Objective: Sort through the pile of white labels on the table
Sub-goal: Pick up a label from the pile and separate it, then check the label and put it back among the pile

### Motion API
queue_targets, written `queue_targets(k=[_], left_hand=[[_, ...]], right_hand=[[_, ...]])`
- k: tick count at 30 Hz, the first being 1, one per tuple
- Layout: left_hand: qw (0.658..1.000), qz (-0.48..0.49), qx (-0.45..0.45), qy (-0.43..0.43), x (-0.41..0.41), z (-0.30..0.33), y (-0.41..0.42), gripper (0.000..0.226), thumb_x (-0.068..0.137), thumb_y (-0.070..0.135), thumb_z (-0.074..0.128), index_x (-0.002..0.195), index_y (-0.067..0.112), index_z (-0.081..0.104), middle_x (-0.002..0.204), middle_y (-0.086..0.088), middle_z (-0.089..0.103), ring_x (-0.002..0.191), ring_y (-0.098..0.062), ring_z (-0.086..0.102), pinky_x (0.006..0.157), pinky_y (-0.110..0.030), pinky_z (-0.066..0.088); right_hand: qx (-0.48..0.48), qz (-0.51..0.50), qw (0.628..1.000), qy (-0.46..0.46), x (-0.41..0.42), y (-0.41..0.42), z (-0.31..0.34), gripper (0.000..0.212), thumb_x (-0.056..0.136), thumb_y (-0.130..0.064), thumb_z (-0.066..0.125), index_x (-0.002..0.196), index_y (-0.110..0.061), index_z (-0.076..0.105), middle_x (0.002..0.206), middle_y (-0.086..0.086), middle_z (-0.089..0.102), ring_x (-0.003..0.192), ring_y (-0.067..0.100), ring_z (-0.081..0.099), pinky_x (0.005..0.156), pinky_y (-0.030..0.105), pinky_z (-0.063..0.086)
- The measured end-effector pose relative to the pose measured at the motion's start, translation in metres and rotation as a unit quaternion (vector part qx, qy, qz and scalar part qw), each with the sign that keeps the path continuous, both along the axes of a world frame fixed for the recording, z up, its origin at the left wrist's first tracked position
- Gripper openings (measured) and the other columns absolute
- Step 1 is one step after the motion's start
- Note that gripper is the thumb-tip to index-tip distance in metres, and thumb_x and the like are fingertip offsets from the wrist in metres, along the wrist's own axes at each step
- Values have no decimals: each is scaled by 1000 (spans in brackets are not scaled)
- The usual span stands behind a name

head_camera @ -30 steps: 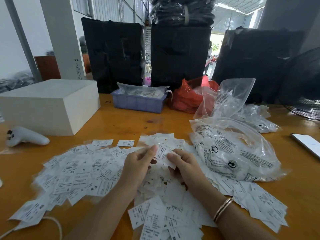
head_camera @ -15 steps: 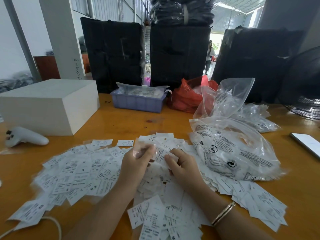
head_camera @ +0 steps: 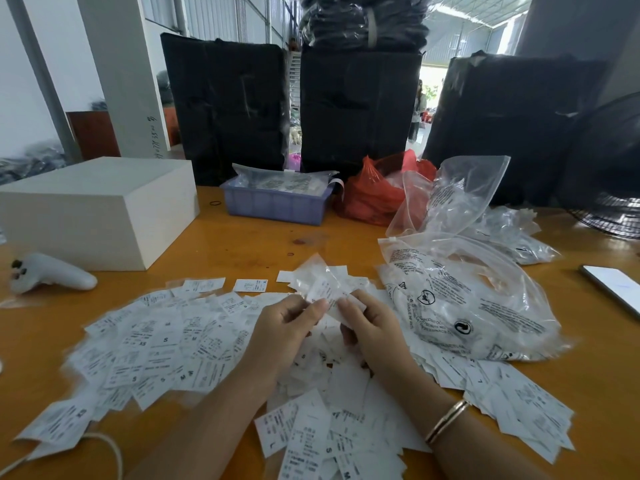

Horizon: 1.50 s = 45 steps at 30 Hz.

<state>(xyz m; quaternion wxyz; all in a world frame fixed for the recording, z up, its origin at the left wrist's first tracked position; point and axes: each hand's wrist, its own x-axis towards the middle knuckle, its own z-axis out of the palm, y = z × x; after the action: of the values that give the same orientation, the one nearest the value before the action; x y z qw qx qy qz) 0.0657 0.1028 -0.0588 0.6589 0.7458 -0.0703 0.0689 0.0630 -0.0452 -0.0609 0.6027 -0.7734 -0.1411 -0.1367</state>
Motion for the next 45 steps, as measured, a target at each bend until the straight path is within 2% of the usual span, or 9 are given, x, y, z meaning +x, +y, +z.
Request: queue_targets(k=[7, 12, 17, 24, 34, 37, 40, 42, 45], left_hand=[[993, 19, -108, 39, 2, -1, 1, 11, 84, 32, 68, 95, 31, 67, 73, 13, 71, 67, 0, 67, 58, -9, 49], [999, 3, 40, 16, -1, -2, -2, 18, 85, 39, 64, 79, 23, 69, 72, 14, 70, 70, 2, 65, 57, -9, 47], [998, 64, -13, 15, 1, 1, 3, 28, 84, 44, 63, 73, 20, 70, 65, 12, 68, 62, 4, 62, 55, -10, 45], [998, 18, 55, -2, -1, 2, -1, 18, 83, 39, 66, 70, 27, 69, 68, 11, 71, 62, -2, 65, 52, -8, 46], [951, 239, 197, -3, 22, 9, 47, 23, 94, 22, 53, 76, 7, 52, 70, -2, 58, 50, -10, 47, 36, -10, 35], [865, 308, 392, 45, 30, 6, 72, 37, 94, 36, 45, 69, 11, 54, 69, -1, 55, 62, -15, 46, 68, -33, 37], [781, 308, 530, 122, 34, 0, 82, 39, 89, 50, 44, 98, 15, 60, 89, -2, 54, 89, -21, 45, 80, -39, 29], [770, 312, 537, 149, 35, -5, 84, 57, 83, 55, 55, 122, 15, 46, 118, -10, 49, 111, -29, 43, 91, -42, 32], [810, 346, 467, 78, 29, -3, 79, 91, 75, 47, 72, 141, 14, 19, 146, -16, 26, 132, -35, 28, 103, -51, 29]], right_hand=[[19, 28, 998, 47, 0, 0, -1, 29, 95, -10, 52, 80, 13, 48, 52, 5, 48, 43, 8, 43, 42, 14, 32], [25, 19, 998, 45, 0, 2, 1, 32, 95, -13, 54, 65, -9, 45, 44, -3, 48, 39, 6, 40, 40, 14, 31], [35, 13, 998, 41, 0, 2, 0, 21, 93, -9, 54, 72, -10, 59, 47, -1, 50, 42, 10, 41, 41, 16, 33], [26, 18, 999, 27, -2, 2, 1, 21, 93, -9, 56, 72, -13, 62, 47, -2, 50, 42, 10, 42, 44, 20, 34], [58, -34, 998, 5, 0, -3, 0, 24, 96, -5, 47, 87, -21, 63, 49, -6, 52, 51, 17, 45, 49, 27, 36], [58, -39, 998, -3, -1, -3, -1, 24, 96, -5, 47, 87, -21, 63, 49, -5, 52, 51, 18, 45, 49, 29, 35], [61, -43, 997, -7, -1, -3, -1, 25, 96, -4, 47, 87, -20, 63, 50, -4, 51, 51, 18, 46, 48, 27, 35], [68, -43, 997, -9, -1, -4, -1, 25, 96, -3, 47, 87, -20, 63, 50, -3, 51, 50, 17, 46, 47, 25, 35], [71, -43, 996, -9, -1, -5, -2, 25, 96, -4, 46, 88, -21, 63, 50, -4, 51, 50, 15, 46, 46, 24, 35]])
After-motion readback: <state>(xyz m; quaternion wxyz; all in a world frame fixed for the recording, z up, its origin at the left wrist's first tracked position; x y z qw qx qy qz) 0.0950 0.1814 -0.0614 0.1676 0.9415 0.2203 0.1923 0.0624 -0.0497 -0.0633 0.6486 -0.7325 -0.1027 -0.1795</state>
